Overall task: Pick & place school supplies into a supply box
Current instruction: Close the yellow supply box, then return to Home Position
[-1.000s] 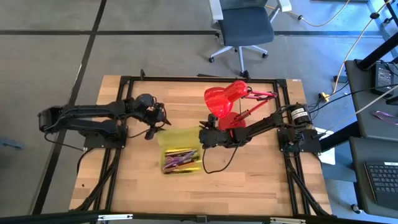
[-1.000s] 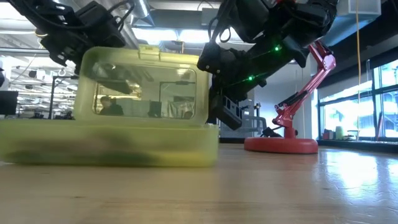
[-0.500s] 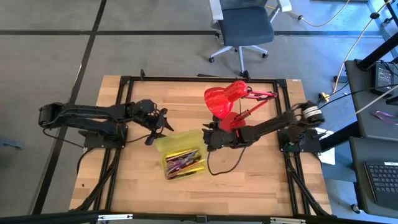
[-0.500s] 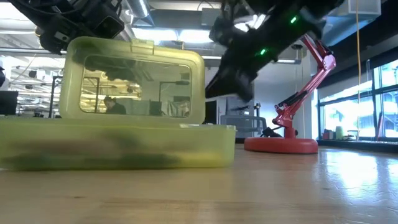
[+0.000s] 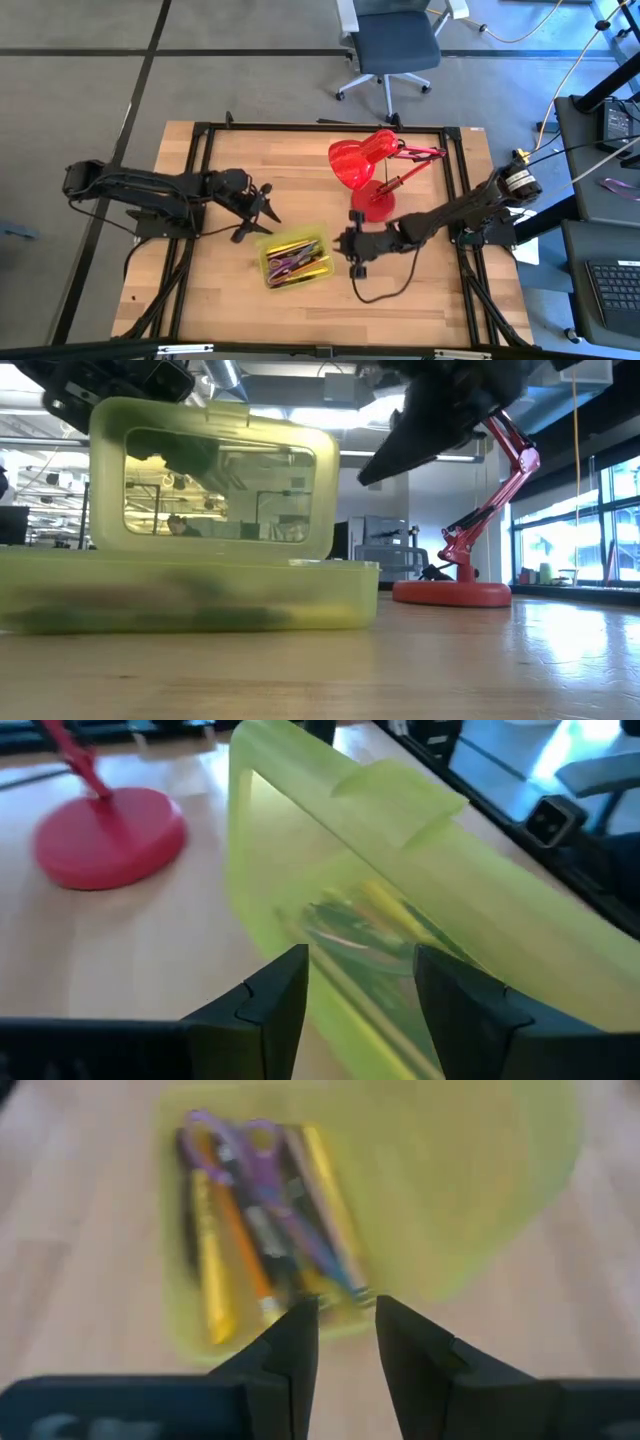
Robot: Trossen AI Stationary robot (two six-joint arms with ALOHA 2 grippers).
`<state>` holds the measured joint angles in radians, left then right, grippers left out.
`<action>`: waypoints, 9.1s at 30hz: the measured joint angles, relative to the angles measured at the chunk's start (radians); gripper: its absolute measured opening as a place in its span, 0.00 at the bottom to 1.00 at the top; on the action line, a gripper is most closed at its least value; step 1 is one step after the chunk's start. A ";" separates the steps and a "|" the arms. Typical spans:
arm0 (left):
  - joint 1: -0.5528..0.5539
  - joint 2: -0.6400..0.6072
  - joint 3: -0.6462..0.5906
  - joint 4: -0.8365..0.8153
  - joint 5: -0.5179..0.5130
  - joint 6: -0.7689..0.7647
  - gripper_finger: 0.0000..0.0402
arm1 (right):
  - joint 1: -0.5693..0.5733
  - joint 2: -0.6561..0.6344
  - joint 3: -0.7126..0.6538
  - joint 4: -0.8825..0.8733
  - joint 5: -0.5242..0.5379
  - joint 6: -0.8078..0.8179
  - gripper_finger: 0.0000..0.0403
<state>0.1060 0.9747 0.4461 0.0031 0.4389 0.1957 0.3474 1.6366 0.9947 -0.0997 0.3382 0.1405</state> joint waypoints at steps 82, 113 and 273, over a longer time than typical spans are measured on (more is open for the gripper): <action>-0.120 0.093 -0.006 0.074 -0.428 0.285 0.42 | -0.109 -0.002 0.000 0.071 0.001 -0.084 0.27; -0.070 0.094 -0.067 0.009 -0.264 -0.229 0.42 | -0.088 -0.277 -0.367 0.414 -0.236 0.021 0.27; 0.589 -0.967 -0.438 0.075 -0.055 -0.445 0.42 | -0.210 -1.633 -0.988 0.228 -0.533 0.009 0.27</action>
<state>0.6949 0.0082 0.0082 0.0784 0.3836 -0.2493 0.1379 0.0036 0.0067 0.1283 -0.1947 0.1495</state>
